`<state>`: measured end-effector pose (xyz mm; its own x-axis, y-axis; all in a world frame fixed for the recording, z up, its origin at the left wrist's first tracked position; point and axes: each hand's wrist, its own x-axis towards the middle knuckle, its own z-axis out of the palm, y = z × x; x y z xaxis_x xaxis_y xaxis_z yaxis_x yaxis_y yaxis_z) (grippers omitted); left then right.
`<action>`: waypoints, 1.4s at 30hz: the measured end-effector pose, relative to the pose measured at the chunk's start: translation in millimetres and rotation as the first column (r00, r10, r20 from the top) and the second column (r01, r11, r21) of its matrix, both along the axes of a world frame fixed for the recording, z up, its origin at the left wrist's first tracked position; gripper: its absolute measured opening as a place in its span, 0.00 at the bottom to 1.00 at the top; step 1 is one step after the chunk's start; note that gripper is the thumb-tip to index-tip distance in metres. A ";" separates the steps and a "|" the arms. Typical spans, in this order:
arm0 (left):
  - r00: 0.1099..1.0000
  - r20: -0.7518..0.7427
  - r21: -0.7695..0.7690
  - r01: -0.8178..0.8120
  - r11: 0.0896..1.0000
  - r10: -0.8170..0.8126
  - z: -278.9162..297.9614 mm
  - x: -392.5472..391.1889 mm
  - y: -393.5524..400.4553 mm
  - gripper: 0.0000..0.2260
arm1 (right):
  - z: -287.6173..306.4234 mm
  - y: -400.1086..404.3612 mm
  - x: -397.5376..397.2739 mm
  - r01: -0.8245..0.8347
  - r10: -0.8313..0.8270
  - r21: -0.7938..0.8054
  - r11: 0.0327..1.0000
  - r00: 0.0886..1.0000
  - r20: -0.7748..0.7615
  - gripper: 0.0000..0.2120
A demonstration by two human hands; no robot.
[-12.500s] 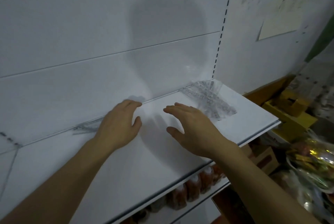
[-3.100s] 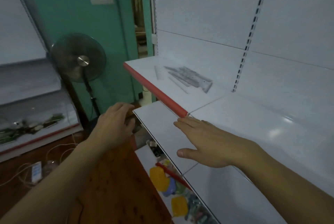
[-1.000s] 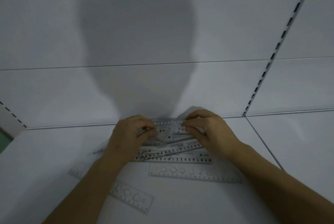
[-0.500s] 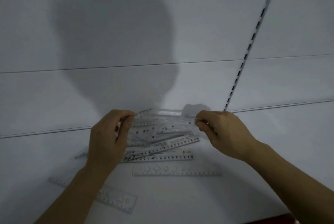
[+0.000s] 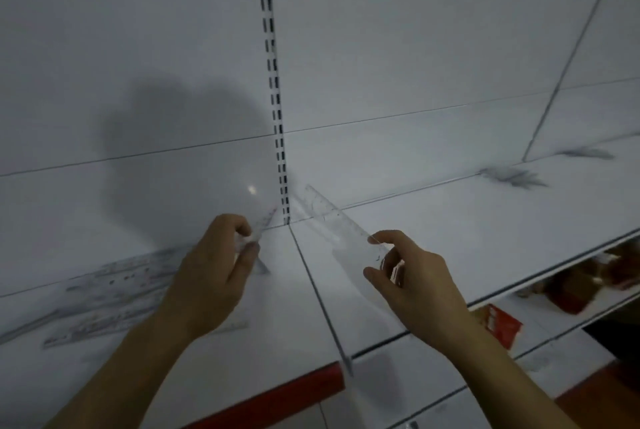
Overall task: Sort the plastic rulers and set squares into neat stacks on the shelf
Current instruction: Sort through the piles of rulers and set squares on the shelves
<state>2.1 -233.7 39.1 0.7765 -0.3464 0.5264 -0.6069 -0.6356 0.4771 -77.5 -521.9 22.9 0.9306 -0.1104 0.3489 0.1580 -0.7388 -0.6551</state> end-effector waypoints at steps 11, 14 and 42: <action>0.953 -0.072 0.082 0.298 0.951 -0.293 -23.5 -58.9 -273.7 0.12 | -19.0 -200.3 -141.4 0.409 -0.413 0.141 0.901 0.911 -0.006 0.23; 0.919 -0.097 0.114 0.391 0.913 -0.381 -21.3 -74.3 -342.1 0.14 | -12.0 -240.8 -175.6 0.498 -0.501 0.157 0.853 0.865 -0.019 0.23; 0.951 -0.119 0.083 0.297 0.951 -0.286 -35.3 151.1 -614.7 0.26 | -16.0 -530.1 6.1 0.431 -0.429 0.095 0.897 0.902 -0.041 0.22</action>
<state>153.2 -848.4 3.8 0.6827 -0.6119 0.3994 -0.7229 -0.4856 0.4916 -71.4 -1052.1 6.9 0.7907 -0.5343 0.2988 -0.1728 -0.6631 -0.7283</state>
